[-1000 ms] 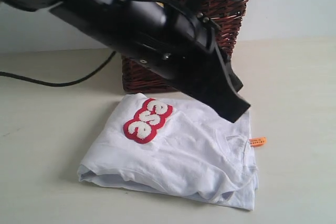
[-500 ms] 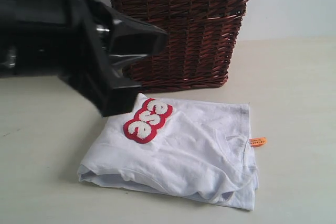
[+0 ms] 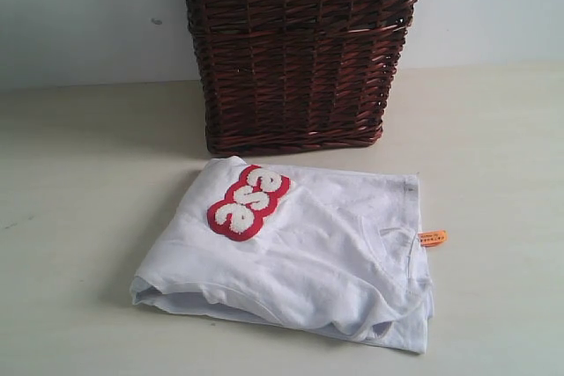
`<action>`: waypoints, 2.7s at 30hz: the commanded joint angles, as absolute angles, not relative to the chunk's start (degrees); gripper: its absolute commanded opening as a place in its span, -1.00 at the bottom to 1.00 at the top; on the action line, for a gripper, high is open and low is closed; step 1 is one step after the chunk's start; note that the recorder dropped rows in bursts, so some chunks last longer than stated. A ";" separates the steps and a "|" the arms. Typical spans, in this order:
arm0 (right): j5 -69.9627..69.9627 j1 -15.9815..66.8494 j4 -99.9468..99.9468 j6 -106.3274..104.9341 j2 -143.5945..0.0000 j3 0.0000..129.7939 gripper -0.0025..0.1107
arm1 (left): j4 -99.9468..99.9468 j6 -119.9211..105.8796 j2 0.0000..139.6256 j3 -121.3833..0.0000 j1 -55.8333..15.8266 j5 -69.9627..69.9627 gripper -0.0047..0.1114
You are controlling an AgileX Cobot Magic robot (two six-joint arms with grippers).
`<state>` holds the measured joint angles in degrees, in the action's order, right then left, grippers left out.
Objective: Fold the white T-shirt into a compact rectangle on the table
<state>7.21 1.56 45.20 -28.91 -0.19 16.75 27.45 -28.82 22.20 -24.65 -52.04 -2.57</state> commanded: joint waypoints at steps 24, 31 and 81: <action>8.27 1.33 45.07 -28.74 0.00 16.41 -0.96 | 27.27 -28.21 9.10 -20.18 -51.94 11.61 -0.92; 8.27 1.33 45.07 -28.74 0.00 16.41 -0.96 | 18.58 -26.72 9.10 -13.98 -47.38 6.88 -0.92; 8.27 1.33 45.07 -28.74 0.00 16.41 -0.96 | -6.54 7.03 0.00 0.00 2.95 17.59 -0.92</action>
